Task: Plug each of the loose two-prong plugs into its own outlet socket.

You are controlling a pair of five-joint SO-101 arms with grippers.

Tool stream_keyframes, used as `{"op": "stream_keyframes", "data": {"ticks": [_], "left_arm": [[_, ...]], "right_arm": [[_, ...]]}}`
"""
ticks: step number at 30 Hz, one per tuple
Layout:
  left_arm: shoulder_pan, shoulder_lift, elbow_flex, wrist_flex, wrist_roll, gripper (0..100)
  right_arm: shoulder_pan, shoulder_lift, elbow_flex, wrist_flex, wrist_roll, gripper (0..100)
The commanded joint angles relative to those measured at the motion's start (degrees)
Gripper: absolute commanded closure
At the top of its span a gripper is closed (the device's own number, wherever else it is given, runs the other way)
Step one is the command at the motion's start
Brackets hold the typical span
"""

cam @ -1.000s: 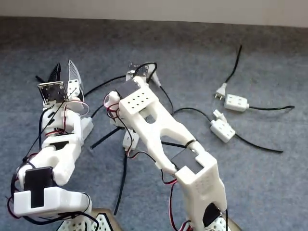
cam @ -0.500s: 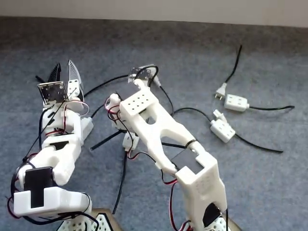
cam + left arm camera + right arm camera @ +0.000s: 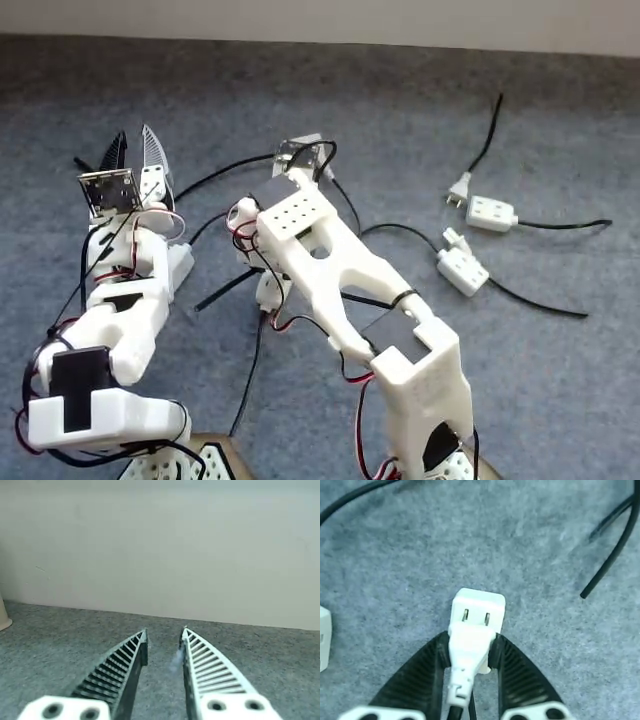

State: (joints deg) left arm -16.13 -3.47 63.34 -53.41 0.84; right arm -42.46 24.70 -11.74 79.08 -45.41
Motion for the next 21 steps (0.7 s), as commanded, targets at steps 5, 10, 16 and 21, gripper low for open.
{"op": "stream_keyframes", "data": {"ticks": [5,10,16,21], "left_arm": [[0.7,-0.3,-0.2,-0.4,-0.1,88],[0.7,-0.2,-0.2,-0.4,-0.1,88],[0.7,-0.2,-0.2,-0.4,-0.1,88],[0.7,-0.2,-0.2,-0.4,-0.1,88]], "right_arm": [[0.7,-2.7,0.7,-1.4,-0.5,99.0],[1.0,-2.9,0.1,4.4,0.1,98.6],[1.5,-2.7,1.5,11.5,8.3,98.6],[7.2,-2.9,3.6,12.5,10.5,98.9]]}}
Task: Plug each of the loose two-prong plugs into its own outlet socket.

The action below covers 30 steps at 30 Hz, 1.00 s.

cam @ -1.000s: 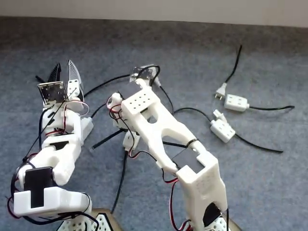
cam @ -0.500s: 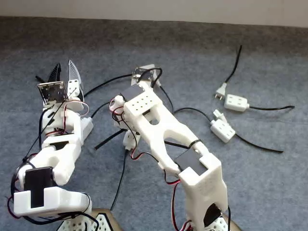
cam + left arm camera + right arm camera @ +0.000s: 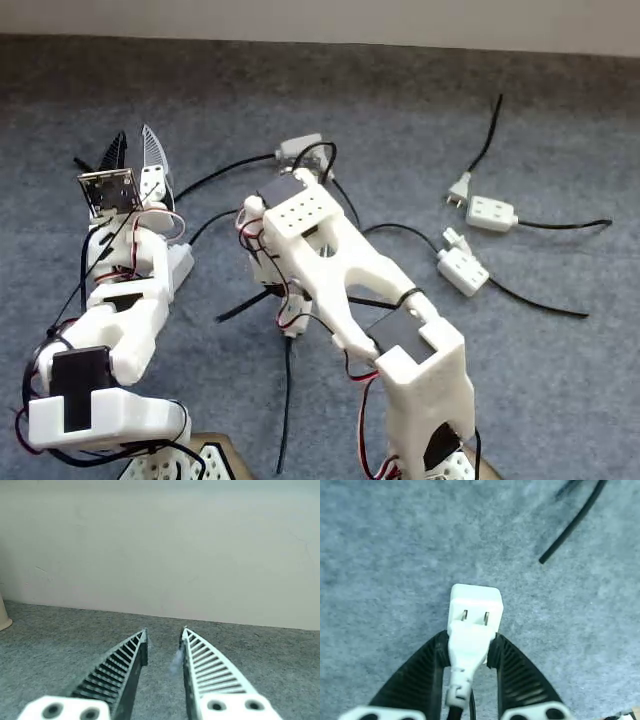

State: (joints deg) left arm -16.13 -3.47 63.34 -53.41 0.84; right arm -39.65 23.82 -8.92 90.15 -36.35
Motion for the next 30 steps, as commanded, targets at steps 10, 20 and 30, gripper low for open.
{"op": "stream_keyframes", "data": {"ticks": [10,20,30], "left_arm": [[1.5,-0.2,0.2,-0.4,-0.3,88],[1.4,-0.2,0.2,-0.4,-0.3,88],[1.3,-0.2,0.2,-0.4,-0.3,88]], "right_arm": [[10.6,-1.9,1.0,7.4,22.5,99.0],[10.2,-1.9,5.8,7.7,39.5,99.0],[7.3,-1.8,10.9,-2.6,54.4,99.0]]}}
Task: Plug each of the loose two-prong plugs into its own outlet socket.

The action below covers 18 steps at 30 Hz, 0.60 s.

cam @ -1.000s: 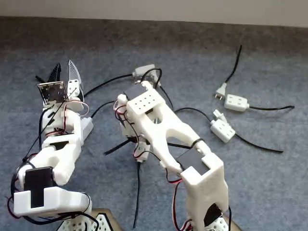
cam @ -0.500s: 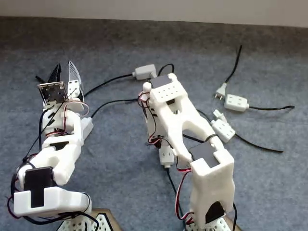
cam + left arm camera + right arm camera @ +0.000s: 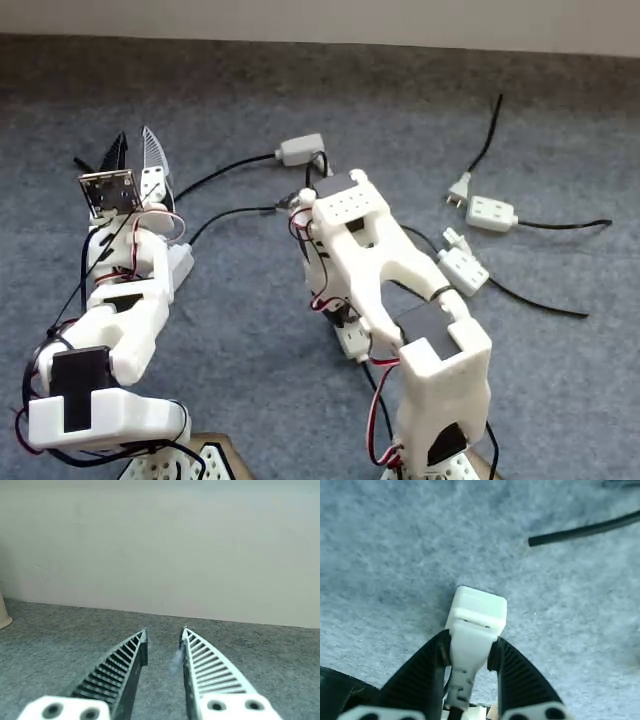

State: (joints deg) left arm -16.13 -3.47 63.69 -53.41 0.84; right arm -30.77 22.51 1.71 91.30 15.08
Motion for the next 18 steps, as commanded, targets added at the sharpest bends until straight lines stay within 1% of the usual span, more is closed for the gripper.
{"op": "stream_keyframes", "data": {"ticks": [1,5,14,18], "left_arm": [[1.3,-0.2,-0.1,-0.4,-0.3,88],[1.3,-0.3,-0.1,-0.4,-0.3,88],[1.3,-0.3,-0.1,-0.4,-0.3,88],[1.3,-0.3,-0.1,-0.4,-0.3,88]], "right_arm": [[-1.5,-0.5,0.3,-4.3,3.8,99.0],[-1.5,-0.4,3.2,-6.9,4.0,99.0],[-1.6,-0.5,16.6,-14.2,4.0,99.0],[-1.7,-0.6,16.6,-14.4,3.9,99.0]]}}
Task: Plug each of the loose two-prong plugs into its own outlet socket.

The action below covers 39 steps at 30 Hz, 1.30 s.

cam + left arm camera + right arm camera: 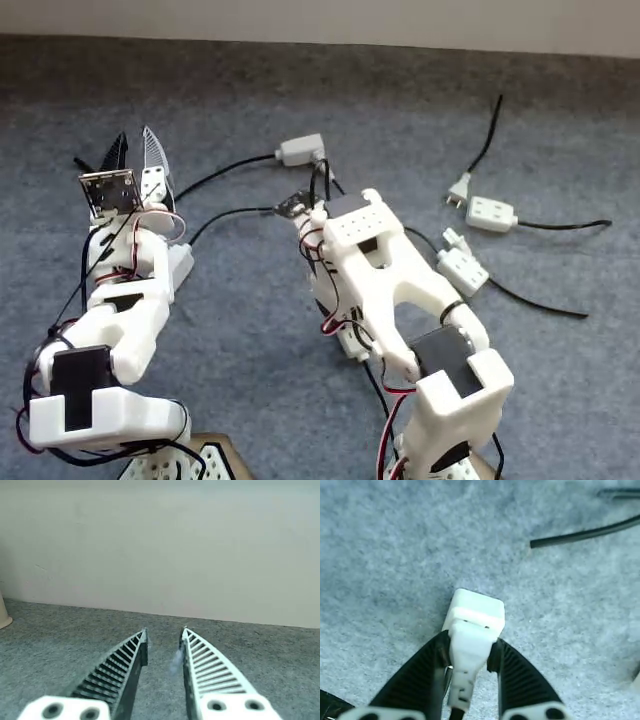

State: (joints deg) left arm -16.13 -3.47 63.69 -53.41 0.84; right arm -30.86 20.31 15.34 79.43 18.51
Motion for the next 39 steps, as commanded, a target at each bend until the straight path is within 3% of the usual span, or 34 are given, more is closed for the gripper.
{"op": "stream_keyframes", "data": {"ticks": [1,10,16,19,23,34,39], "left_arm": [[1.3,-0.3,-0.1,-0.4,-0.3,88],[1.3,-0.3,-0.1,-0.4,-0.3,88],[1.3,-0.3,0.0,-0.4,-0.3,88],[1.3,-0.3,0.0,-0.4,-0.3,88],[1.3,-0.3,0.0,-0.4,-0.3,88],[1.2,-0.3,0.0,-0.4,-0.3,88],[1.2,-0.3,0.0,-0.4,-0.3,88]], "right_arm": [[-1.6,1.5,2.9,-2.4,0.4,98.7],[-1.4,1.5,-14.0,15.0,0.4,97.0],[-1.4,1.4,-21.8,20.1,0.4,75.2],[-1.4,1.4,-22.5,20.0,0.4,68.9],[-1.5,1.4,-22.3,19.7,0.3,68.5],[-2.1,1.5,-21.8,16.0,-9.0,68.6],[-2.5,1.2,-22.2,17.7,-9.8,83.1]]}}
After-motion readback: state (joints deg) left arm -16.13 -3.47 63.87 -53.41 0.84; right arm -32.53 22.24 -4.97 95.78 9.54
